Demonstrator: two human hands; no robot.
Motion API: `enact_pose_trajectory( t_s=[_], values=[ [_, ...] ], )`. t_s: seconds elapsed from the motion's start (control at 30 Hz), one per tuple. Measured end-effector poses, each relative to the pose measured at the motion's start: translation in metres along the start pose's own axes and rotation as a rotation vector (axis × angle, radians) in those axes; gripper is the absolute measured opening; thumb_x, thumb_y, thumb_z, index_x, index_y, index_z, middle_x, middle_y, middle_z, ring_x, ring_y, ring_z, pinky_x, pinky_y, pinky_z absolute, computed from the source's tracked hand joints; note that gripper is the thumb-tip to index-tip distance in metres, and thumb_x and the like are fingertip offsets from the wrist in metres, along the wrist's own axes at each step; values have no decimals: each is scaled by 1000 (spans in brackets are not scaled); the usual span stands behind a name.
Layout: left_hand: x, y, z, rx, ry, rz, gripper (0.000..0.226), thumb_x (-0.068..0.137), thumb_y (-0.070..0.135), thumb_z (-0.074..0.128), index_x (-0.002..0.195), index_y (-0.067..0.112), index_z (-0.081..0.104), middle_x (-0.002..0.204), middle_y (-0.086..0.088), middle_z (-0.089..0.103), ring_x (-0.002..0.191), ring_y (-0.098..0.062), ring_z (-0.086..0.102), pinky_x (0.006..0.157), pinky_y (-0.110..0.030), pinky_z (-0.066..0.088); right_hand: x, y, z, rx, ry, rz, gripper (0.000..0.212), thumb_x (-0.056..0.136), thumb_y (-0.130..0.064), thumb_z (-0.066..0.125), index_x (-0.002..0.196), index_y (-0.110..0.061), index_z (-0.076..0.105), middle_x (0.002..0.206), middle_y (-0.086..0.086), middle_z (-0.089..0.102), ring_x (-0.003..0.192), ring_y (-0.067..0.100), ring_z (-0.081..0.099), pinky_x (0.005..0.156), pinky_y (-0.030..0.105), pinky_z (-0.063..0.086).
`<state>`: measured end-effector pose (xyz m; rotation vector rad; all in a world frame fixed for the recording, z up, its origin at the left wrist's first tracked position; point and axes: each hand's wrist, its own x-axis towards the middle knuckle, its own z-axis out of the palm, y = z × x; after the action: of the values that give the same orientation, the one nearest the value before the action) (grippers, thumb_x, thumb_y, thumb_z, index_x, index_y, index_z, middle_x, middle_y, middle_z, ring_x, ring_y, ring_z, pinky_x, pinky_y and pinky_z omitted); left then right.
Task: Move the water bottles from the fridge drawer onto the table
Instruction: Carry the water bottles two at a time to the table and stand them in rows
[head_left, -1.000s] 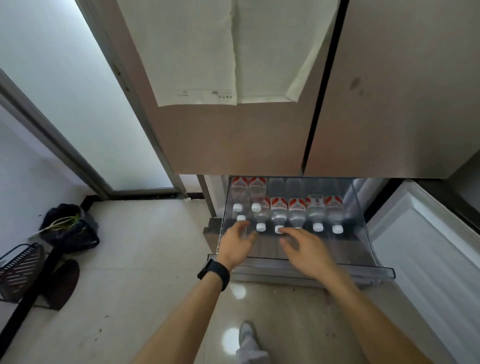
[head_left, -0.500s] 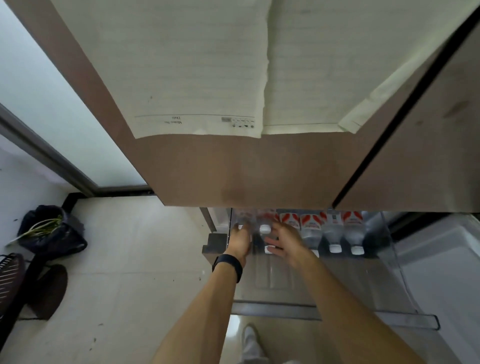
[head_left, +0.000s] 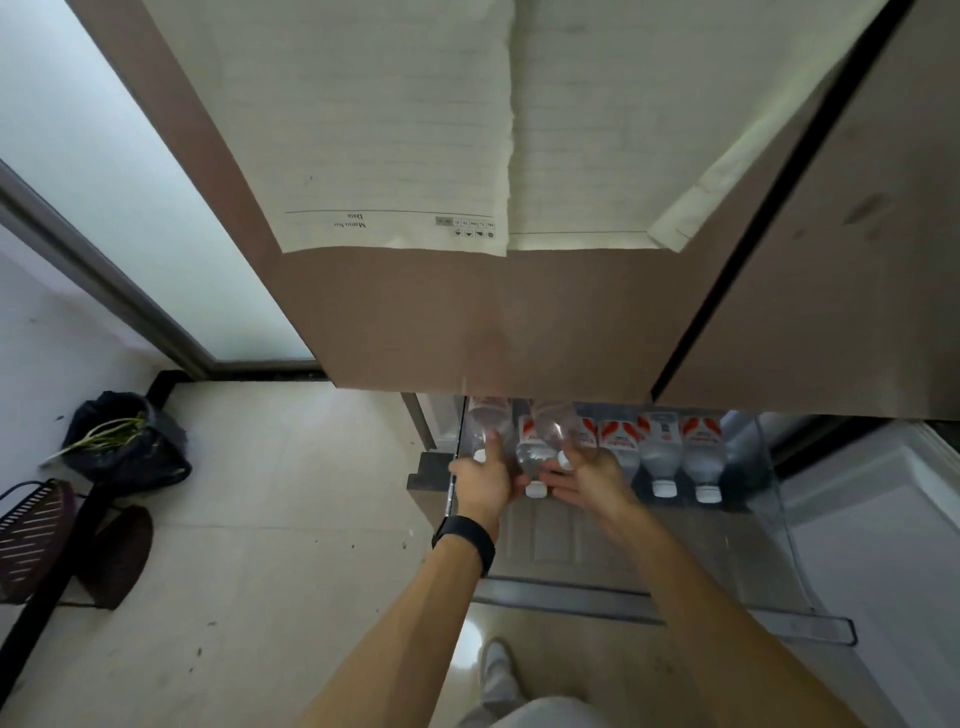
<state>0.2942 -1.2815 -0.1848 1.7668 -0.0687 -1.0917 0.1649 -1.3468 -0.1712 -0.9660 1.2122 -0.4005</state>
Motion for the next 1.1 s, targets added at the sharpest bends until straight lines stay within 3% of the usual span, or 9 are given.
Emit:
enact_pose_trajectory(
  t_s=[0.07,0.13,0.2,0.3,0.43,0.53,0.67,0.87,1.1],
  values=[
    [-14,-2,-7,186,174,125,57,97,58,48,116,7,31,117,-24,62,97,-39,67,82,-53,59,-9,7,-11,-52,43,-47,20,103,-30,51,111,-12,55,105,10,71,78,15,74,65,26,59],
    [-32,-1,-18,371,266,285,45,97,60,42,106,17,29,105,-20,66,82,-39,69,71,-52,60,-21,13,-24,-124,108,-108,15,102,-25,54,104,-11,49,100,12,71,77,18,75,80,41,60],
    [-51,4,-30,542,293,401,37,98,60,37,100,24,27,96,-12,68,72,-32,68,64,-47,59,-37,12,-39,-191,176,-164,24,101,-27,54,111,-7,45,93,10,72,77,20,74,82,46,58],
    [-79,19,-44,788,247,596,29,102,54,36,107,25,33,97,5,61,69,-19,61,61,-40,55,-65,2,-63,-438,247,-233,27,102,-37,48,113,-13,43,87,4,73,77,17,67,68,34,47],
    [-104,42,-43,1043,99,844,36,106,47,32,122,16,40,108,7,43,71,-14,54,59,-24,46,-91,-12,-95,-680,282,-307,26,98,-46,45,105,-22,42,80,2,72,79,24,67,71,38,51],
    [-111,45,-38,1219,-11,908,38,106,47,31,124,15,41,114,-3,53,74,-23,60,67,-40,57,-111,-23,-109,-836,281,-409,24,96,-45,47,97,-22,42,77,1,66,73,24,63,60,34,45],
    [-113,40,-28,1368,-161,955,41,106,48,31,129,15,40,121,-5,54,77,-26,61,70,-45,57,-131,-42,-116,-1103,234,-623,19,99,-37,49,95,-20,41,73,-3,56,59,9,50,47,26,31],
    [-113,26,-8,1429,-316,983,39,106,45,34,133,17,37,127,-7,51,80,-27,61,66,-41,55,-129,-51,-110,-1498,123,-755,22,99,-42,42,108,-22,40,95,1,62,73,20,56,56,32,37],
    [-101,8,7,1474,-371,988,39,107,42,33,139,21,33,133,-7,49,94,-29,63,74,-45,57,-104,-18,-110,-1430,1,-675,23,99,-44,41,115,-27,40,118,-1,59,87,20,60,67,35,49]
  ],
)
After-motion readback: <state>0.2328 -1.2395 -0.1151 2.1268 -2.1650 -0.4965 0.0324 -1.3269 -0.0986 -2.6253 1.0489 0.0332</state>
